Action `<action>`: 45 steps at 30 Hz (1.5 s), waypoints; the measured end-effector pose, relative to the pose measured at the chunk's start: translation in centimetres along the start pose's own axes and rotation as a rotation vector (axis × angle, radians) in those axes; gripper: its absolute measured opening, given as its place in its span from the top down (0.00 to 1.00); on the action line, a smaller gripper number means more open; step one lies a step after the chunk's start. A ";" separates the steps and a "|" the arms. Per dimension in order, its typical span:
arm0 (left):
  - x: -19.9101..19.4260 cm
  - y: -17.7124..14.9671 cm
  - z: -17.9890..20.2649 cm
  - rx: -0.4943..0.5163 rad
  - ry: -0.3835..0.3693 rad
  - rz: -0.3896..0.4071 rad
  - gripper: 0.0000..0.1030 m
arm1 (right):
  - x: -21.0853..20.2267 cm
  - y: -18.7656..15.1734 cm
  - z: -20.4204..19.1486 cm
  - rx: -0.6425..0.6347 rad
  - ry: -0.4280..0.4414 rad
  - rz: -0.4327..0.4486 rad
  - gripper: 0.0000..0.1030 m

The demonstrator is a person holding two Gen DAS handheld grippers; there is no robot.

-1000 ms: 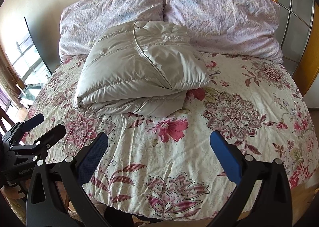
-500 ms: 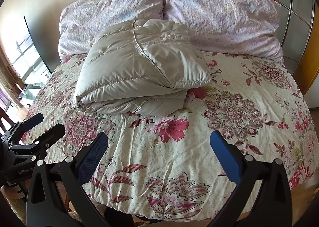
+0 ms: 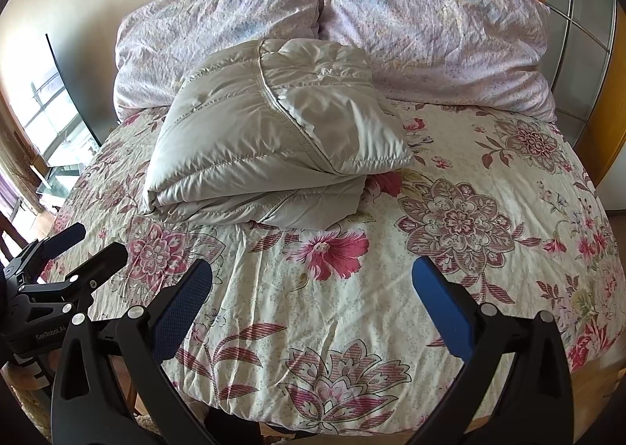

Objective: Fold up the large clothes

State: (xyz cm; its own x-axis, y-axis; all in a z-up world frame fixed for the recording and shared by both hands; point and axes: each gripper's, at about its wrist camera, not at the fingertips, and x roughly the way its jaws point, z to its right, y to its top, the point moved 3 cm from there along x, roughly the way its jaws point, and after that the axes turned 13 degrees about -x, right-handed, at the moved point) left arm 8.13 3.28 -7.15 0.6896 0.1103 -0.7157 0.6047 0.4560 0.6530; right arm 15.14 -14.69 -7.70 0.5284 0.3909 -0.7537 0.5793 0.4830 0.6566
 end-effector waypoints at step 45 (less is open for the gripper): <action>0.8 0.0 0.0 0.008 -0.006 -0.002 0.02 | 0.4 0.1 0.3 0.013 -0.001 0.001 0.01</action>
State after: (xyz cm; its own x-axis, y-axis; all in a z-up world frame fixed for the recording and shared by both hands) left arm 8.65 3.39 -7.77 0.6904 0.1041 -0.7159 0.6094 0.4494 0.6532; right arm 15.57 -14.72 -7.88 0.5293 0.3904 -0.7533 0.5873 0.4721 0.6574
